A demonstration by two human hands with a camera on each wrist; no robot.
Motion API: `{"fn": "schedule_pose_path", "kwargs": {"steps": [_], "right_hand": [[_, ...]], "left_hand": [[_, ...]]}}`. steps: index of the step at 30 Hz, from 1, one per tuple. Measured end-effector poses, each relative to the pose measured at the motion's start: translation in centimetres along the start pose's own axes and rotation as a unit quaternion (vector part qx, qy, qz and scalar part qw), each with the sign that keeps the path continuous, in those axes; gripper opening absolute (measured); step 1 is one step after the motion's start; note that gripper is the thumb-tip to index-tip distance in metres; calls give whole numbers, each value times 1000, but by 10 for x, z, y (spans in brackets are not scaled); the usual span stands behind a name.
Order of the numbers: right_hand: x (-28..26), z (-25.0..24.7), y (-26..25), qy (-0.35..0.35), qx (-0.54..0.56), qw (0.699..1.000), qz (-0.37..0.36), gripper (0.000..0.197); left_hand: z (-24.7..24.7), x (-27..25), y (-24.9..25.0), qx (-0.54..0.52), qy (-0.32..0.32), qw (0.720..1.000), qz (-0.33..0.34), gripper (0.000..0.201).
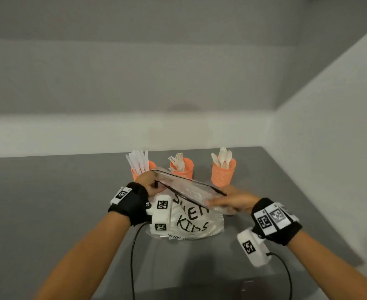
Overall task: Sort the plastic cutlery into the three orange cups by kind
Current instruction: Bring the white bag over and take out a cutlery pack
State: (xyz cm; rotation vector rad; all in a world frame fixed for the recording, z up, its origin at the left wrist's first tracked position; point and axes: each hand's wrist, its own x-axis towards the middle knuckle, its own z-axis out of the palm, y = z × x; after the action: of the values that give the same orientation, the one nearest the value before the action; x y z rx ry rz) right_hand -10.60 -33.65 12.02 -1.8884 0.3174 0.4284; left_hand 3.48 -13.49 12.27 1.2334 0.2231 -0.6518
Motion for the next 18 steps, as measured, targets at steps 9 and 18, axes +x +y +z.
{"fn": "schedule_pose_path", "kwargs": {"steps": [9, 18], "right_hand": [[1, -30, 11, 41, 406, 913, -22, 26], [26, -6, 30, 83, 517, 851, 36, 24]], "left_hand": [[-14, -1, -31, 417, -52, 901, 111, 19], [-26, -8, -64, 200, 6, 977, -77, 20]]}}
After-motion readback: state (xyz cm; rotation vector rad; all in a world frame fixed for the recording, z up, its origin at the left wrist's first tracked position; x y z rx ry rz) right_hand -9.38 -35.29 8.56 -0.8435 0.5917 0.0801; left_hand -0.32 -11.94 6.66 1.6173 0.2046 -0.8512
